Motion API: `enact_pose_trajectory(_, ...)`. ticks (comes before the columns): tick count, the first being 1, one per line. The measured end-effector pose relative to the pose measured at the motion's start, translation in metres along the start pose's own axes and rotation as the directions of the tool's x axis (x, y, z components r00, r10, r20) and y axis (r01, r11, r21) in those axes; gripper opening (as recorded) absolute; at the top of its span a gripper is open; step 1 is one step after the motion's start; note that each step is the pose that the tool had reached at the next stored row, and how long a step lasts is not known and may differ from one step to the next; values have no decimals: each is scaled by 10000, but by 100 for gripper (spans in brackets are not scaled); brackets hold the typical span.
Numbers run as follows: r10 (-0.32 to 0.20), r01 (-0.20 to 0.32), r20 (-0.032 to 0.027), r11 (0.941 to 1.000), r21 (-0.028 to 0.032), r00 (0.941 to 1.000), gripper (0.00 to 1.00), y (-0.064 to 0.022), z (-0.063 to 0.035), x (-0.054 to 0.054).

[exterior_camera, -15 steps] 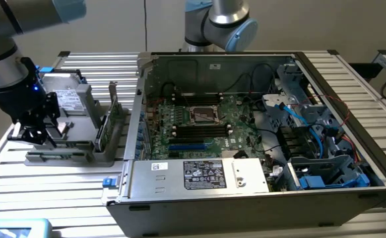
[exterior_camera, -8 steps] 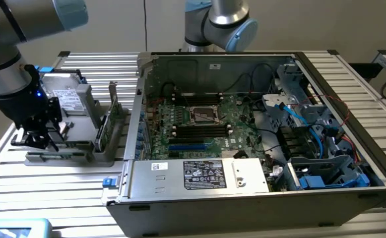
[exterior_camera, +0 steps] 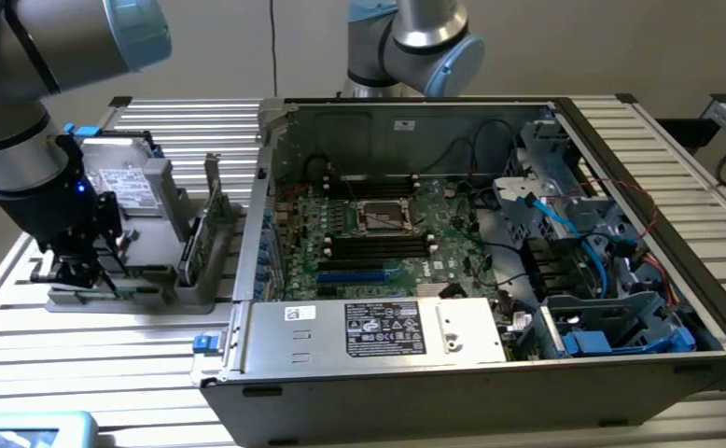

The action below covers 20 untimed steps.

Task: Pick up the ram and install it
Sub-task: 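Pick up the ram and move it above insertion slot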

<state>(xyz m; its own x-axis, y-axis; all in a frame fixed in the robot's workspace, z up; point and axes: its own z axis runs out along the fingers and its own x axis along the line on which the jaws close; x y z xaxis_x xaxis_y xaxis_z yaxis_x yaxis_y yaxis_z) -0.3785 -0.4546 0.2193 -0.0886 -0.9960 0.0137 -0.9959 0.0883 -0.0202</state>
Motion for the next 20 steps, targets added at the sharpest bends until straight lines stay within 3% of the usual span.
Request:
enact_pose_trajectory(9, -128, 128, 7, 9999, 44, 9999, 36, -11, 93, -1)
enact_pose_trajectory(20, -157, 157, 8, 9999, 51, 9999, 36, -9, 199, -2)
